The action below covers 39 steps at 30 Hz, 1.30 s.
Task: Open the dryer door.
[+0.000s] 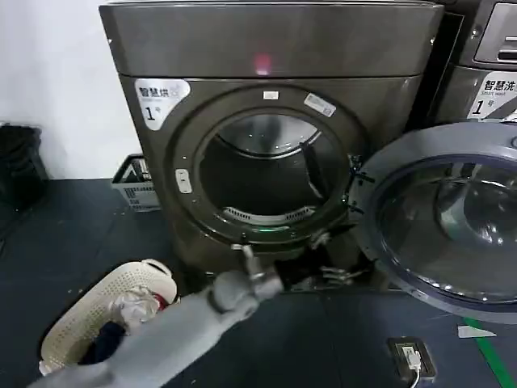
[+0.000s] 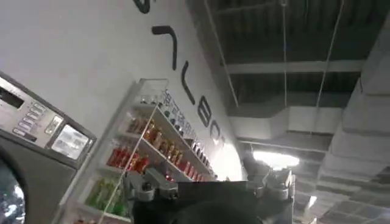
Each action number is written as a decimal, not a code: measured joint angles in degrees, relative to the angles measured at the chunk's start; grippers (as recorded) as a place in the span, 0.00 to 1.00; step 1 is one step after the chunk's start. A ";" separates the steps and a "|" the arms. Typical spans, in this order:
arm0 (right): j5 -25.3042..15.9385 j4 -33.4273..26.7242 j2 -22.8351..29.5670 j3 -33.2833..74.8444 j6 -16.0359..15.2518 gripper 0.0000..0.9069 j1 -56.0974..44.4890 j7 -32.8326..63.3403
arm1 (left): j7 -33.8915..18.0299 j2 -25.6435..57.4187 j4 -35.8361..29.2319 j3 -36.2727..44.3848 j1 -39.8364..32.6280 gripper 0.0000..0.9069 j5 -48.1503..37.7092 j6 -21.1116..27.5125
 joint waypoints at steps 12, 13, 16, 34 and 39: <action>-2.26 0.34 -0.78 0.69 0.67 1.00 -0.16 -0.88 | -7.08 21.02 -13.86 -3.59 4.44 1.00 4.28 7.93; -2.26 0.44 -0.78 0.55 0.72 1.00 -0.04 -0.91 | -7.72 22.80 -14.73 -4.09 4.92 1.00 4.72 8.89; -2.28 0.48 -0.78 -0.03 0.76 1.00 0.31 -0.94 | -8.22 27.99 -16.92 -5.76 6.78 1.00 5.18 11.13; -4.67 -0.66 -2.89 -0.22 2.26 1.00 1.87 -1.78 | -8.77 53.29 -18.06 -17.16 21.68 1.00 10.80 10.31; -5.04 -1.40 -3.61 0.08 2.40 1.00 2.47 -1.78 | -7.04 59.45 -16.77 -17.49 23.72 1.00 10.93 12.23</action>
